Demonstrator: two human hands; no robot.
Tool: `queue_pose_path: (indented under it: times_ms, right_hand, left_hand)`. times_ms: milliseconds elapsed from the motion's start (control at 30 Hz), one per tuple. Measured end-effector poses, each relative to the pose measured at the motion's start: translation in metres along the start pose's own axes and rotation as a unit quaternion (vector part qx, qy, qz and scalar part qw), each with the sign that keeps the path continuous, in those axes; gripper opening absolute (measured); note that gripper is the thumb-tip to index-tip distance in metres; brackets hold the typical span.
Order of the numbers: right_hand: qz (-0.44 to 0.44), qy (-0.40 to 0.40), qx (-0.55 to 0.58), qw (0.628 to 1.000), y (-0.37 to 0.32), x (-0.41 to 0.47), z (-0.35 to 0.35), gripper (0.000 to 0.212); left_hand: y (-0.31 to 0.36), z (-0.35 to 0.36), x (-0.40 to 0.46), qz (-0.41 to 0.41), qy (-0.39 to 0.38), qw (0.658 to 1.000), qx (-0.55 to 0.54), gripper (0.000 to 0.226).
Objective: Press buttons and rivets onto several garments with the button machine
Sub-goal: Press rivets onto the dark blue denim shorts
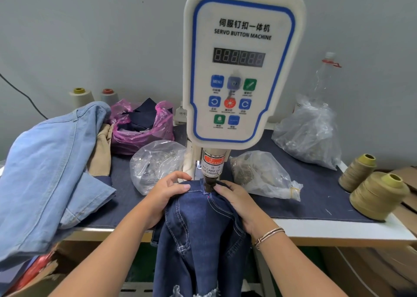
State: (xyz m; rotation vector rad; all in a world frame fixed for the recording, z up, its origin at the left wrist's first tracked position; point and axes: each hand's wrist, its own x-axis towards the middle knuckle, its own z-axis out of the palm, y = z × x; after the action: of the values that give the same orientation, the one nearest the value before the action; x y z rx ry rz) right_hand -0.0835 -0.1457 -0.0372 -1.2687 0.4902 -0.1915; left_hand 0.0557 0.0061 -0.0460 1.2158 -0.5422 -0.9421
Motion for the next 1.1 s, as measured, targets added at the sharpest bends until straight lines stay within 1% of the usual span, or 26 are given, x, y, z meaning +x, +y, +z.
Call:
queue_pose_path:
  times_ms: [167, 300, 400, 467, 667, 733, 867, 1100]
  right_hand:
    - [0.004, 0.005, -0.006, 1.000, 0.0000, -0.0001, 0.0003, 0.023]
    - [0.005, 0.002, -0.005, 1.000, 0.0001, 0.0002, 0.0004, 0.023]
    - [0.002, 0.002, -0.004, 1.000, -0.0001, -0.0006, 0.0004, 0.022]
    - [-0.001, 0.004, -0.005, 1.000, -0.0003, -0.0011, 0.0008, 0.021]
    - [-0.010, 0.007, -0.003, 1.000, -0.0010, -0.0026, 0.0022, 0.022]
    - [-0.009, 0.005, 0.000, 1.000, -0.0011, -0.0028, 0.0027, 0.022]
    - [-0.009, 0.001, -0.002, 1.000, -0.0011, -0.0024, 0.0020, 0.021]
    - [-0.008, 0.005, -0.020, 1.000, 0.0011, -0.0004, 0.0000, 0.023]
  left_hand:
    - [-0.0011, 0.0004, 0.0016, 0.002, 0.012, 1.000, -0.002, 0.047]
    - [-0.0012, 0.0016, 0.0006, 0.009, 0.017, 1.000, 0.005, 0.036]
    - [-0.0013, 0.0012, -0.0003, 0.011, 0.016, 1.000, 0.004, 0.040]
    - [-0.0012, 0.0013, -0.0008, 0.011, 0.012, 1.000, 0.004, 0.037]
    - [-0.0014, 0.0010, -0.0005, 0.007, 0.009, 1.000, 0.003, 0.047]
    - [-0.0015, 0.0009, -0.0002, 0.007, 0.009, 1.000, 0.002, 0.044]
    - [-0.0021, 0.0010, -0.0004, 0.012, 0.015, 1.000, 0.000, 0.031]
    - [-0.0021, 0.0025, -0.0011, 0.012, 0.019, 1.000, -0.006, 0.031]
